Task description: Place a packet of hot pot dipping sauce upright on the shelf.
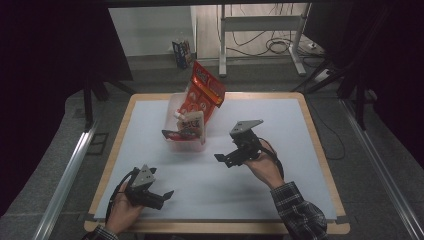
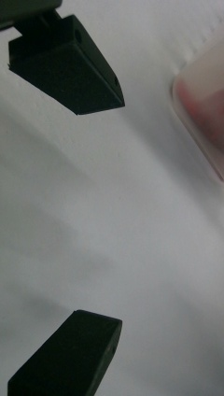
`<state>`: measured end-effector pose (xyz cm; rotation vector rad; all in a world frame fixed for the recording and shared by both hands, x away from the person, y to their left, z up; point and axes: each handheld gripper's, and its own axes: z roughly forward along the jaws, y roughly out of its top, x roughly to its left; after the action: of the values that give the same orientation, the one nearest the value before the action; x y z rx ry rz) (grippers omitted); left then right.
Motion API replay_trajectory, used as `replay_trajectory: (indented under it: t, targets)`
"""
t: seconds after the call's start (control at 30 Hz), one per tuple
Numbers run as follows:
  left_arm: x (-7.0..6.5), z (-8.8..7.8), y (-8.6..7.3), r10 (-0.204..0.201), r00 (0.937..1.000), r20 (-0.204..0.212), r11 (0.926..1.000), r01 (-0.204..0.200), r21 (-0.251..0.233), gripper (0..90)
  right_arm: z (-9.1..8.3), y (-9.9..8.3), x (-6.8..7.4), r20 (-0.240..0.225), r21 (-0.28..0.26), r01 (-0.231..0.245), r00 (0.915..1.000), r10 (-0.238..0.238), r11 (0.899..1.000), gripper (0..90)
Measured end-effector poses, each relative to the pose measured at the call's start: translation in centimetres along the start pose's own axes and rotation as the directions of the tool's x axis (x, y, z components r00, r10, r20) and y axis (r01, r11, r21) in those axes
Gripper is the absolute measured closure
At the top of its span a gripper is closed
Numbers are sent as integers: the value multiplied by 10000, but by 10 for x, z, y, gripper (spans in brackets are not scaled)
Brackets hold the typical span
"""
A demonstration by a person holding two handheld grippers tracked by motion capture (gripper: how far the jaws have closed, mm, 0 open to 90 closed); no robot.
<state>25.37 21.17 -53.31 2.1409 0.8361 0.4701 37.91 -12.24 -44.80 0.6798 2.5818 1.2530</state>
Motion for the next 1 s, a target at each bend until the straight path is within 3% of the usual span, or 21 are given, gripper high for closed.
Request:
replay_trajectory:
  t: [0.17, 0.4, 0.8, 1.0]
  targets:
    - [-4, -1, 2, 339, 9994, -62, 9994, -339, 47, 0, -10, -12, 7, -66, -155, -151, 9999, 150, 9998, 0]
    - [-4, -1, 2, 373, 9992, -127, 9993, -373, 34, 0, -27, -35, 14, 10, -400, -209, 9998, 209, 9990, 0]
    - [-5, 2, 2, 429, 9990, -157, 9989, -426, 193, 0, -49, -82, 22, 823, -453, -68, 9966, 105, 9990, 0]
    - [-5, 2, 2, 427, 9989, -176, 9988, -423, 244, 0, -56, -101, 21, 991, -302, -452, 9939, 480, 9985, 0]
